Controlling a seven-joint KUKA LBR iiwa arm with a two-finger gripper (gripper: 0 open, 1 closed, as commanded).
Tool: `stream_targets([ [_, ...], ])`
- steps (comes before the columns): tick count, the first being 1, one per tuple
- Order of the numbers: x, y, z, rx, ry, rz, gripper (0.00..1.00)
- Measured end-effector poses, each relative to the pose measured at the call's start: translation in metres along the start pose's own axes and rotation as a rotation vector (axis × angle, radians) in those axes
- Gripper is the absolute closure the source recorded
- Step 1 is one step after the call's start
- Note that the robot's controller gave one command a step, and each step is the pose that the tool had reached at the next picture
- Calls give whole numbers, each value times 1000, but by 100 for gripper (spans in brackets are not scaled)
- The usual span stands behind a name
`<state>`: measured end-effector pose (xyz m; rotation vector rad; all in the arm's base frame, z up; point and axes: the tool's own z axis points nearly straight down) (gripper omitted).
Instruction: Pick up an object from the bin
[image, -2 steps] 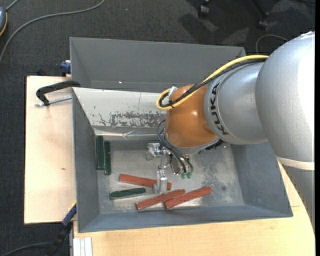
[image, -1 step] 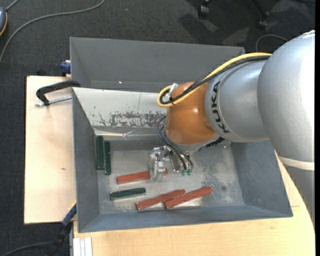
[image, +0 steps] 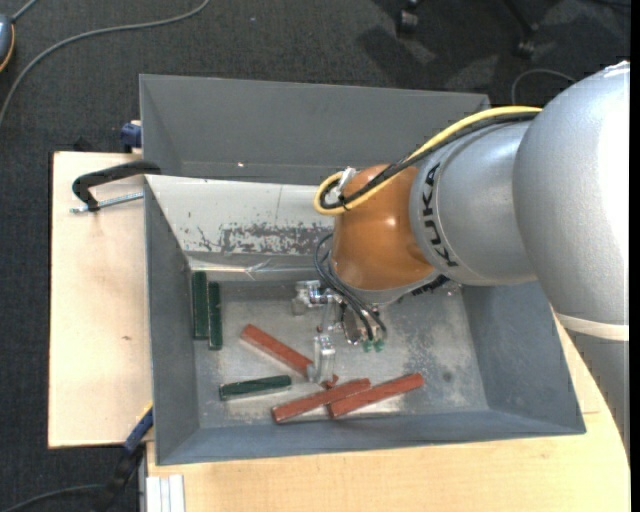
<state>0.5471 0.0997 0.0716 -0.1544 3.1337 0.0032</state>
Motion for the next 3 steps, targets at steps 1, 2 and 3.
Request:
stream_targets([
  [1,36,42,0,-1,4,12,0],
  [2,32,39,-2,-1,-4,17,100],
  [3,-2,67,-133,-2,-11,-111,100],
])
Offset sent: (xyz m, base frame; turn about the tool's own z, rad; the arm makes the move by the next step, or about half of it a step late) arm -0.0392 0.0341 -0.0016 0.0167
